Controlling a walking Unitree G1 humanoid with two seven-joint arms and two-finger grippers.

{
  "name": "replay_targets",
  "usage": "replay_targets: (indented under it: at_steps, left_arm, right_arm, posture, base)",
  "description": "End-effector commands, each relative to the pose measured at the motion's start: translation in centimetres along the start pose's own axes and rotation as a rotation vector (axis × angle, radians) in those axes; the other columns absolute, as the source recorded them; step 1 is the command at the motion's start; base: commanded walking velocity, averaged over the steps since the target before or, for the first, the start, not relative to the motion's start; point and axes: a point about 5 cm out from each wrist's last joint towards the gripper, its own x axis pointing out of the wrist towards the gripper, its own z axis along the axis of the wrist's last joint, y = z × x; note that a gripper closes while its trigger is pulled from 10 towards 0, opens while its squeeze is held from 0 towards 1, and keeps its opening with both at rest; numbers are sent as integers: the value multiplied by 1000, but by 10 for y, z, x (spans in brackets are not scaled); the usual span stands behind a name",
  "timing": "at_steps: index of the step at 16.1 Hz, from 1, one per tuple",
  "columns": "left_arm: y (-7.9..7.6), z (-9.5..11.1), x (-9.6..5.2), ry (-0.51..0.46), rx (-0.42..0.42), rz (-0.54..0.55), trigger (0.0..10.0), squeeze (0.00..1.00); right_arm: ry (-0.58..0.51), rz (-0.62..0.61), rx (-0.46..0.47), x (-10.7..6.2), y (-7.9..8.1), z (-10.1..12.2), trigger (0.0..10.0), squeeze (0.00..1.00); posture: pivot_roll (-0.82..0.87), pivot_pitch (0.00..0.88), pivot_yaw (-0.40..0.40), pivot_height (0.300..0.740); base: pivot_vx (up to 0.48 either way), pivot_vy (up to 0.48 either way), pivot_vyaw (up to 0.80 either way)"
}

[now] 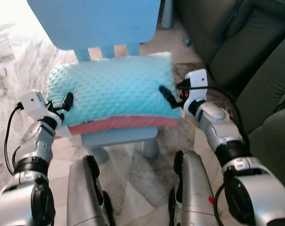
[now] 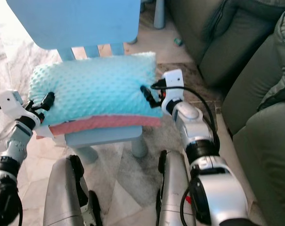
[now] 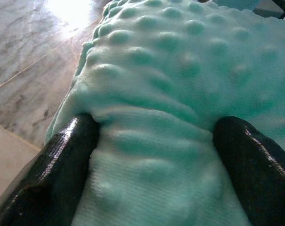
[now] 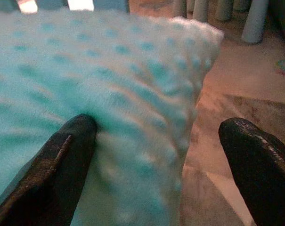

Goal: Move the pillow to the sofa

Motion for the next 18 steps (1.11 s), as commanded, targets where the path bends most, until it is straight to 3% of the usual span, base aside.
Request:
replay_targets:
  at_steps: [1, 4, 5, 6, 8, 11, 14, 18]
  left_arm:
    - [8, -3, -3, 19, 16, 13, 10000, 0]
    - [12, -4, -5, 27, 20, 15, 10000, 0]
    - [13, -4, -5, 29, 20, 15, 10000, 0]
    - [12, -5, -5, 36, -29, 6, 10000, 0]
    - [11, -6, -4, 42, -53, -4, 10000, 0]
    - [8, -5, -1, 55, 29, 9, 10000, 0]
    - [6, -10, -2, 63, 4, -10, 10000, 0]
    - [-4, -22, -1, 99, -44, -48, 10000, 0]
  right_arm:
    - [-19, -15, 6, 1, -2, 3, 10000, 0]
    - [-41, -115, 26, -3, -22, 7, 10000, 0]
    - [-28, -128, 58, -4, -25, 4, 10000, 0]
    - [8, -121, 136, -4, -23, -5, 10000, 0]
    - [27, -103, 168, -3, -19, -10, 10000, 0]
    - [67, 28, 249, 4, 6, -21, 10000, 0]
    - [70, 153, 307, 10, 36, -27, 10000, 0]
    - [103, 255, 343, 9, 54, -38, 10000, 0]
  posture:
    - [-141, 383, 23, 478]
    - [-132, 386, 26, 478]
    - [-132, 385, 28, 478]
    - [-128, 387, 31, 478]
    - [-127, 388, 31, 478]
    - [-109, 400, 28, 478]
    - [-107, 404, 29, 478]
    - [-99, 402, 35, 478]
  base:
    - [0, 0, 0]
    - [0, 0, 0]
    - [0, 0, 0]
    - [0, 0, 0]
    - [0, 0, 0]
    - [0, 0, 0]
    - [0, 0, 0]
    - [0, 0, 0]
